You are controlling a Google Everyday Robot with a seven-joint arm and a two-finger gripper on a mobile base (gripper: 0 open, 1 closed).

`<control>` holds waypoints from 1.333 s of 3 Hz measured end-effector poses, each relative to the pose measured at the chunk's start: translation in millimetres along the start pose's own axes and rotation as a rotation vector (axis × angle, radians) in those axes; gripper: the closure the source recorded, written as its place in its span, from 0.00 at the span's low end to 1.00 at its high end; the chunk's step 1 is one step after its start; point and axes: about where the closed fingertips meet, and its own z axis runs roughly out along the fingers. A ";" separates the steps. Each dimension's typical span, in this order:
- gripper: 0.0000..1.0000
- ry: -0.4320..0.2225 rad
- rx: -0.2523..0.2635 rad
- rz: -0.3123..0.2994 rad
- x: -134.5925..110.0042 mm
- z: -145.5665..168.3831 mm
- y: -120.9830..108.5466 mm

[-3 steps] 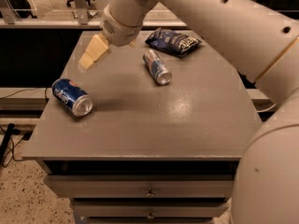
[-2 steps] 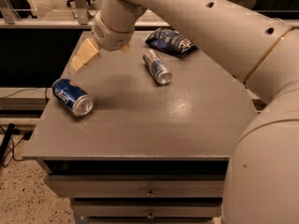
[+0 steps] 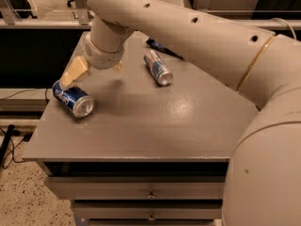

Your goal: Pick pepsi can

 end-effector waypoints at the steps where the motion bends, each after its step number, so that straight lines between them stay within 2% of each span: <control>1: 0.00 0.003 -0.024 -0.020 -0.6 0.7 16.9; 2: 0.00 0.020 -0.044 -0.071 2.1 3.6 38.6; 3: 0.00 0.041 -0.039 -0.111 5.4 14.0 49.2; 4: 0.00 0.064 -0.005 -0.144 3.6 26.8 51.0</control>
Offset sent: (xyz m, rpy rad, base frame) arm -0.0342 0.0339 0.0177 0.0270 0.0069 0.1065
